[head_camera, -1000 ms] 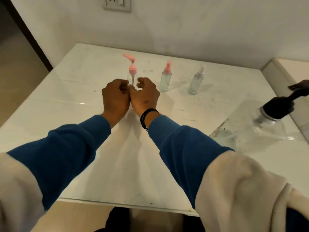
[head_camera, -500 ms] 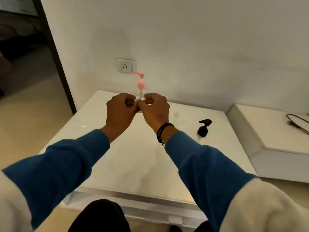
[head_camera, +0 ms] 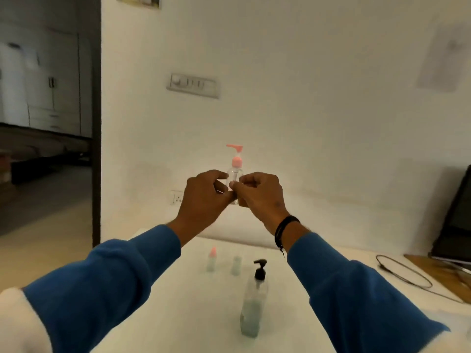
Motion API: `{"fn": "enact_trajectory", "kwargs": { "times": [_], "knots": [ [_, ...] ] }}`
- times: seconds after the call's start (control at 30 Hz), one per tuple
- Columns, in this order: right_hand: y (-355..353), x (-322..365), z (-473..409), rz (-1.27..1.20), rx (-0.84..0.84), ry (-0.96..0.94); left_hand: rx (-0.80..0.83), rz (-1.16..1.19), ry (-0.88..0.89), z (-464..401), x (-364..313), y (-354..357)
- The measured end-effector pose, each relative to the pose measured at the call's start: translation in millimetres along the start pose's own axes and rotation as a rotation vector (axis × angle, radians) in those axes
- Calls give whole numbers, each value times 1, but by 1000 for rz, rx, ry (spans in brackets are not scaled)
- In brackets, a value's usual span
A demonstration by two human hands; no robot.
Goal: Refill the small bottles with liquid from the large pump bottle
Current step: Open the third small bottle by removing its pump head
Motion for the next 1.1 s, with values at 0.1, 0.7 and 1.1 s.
{"fn": "enact_trajectory", "kwargs": {
  "times": [0.1,0.7,1.1],
  "knots": [
    [-35,34,5,13,-43,-62,-33,22,52,-8,-41,-6],
    [-95,102,30,79,-161,-194,-78,-4,181,-14,-137,-26],
    [-88,91,31,76,-159,-177,-64,-22,198,-10,-131,-23]
  ]
}}
Point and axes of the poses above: each hand's wrist, its own z-axis away from the middle knuckle, its own y-axis out of the palm, x = y × z, the point moved 8 cm from there along -z, towards the middle knuckle, and after that the axes turned 15 degrees about z, right-handed, at the moved point
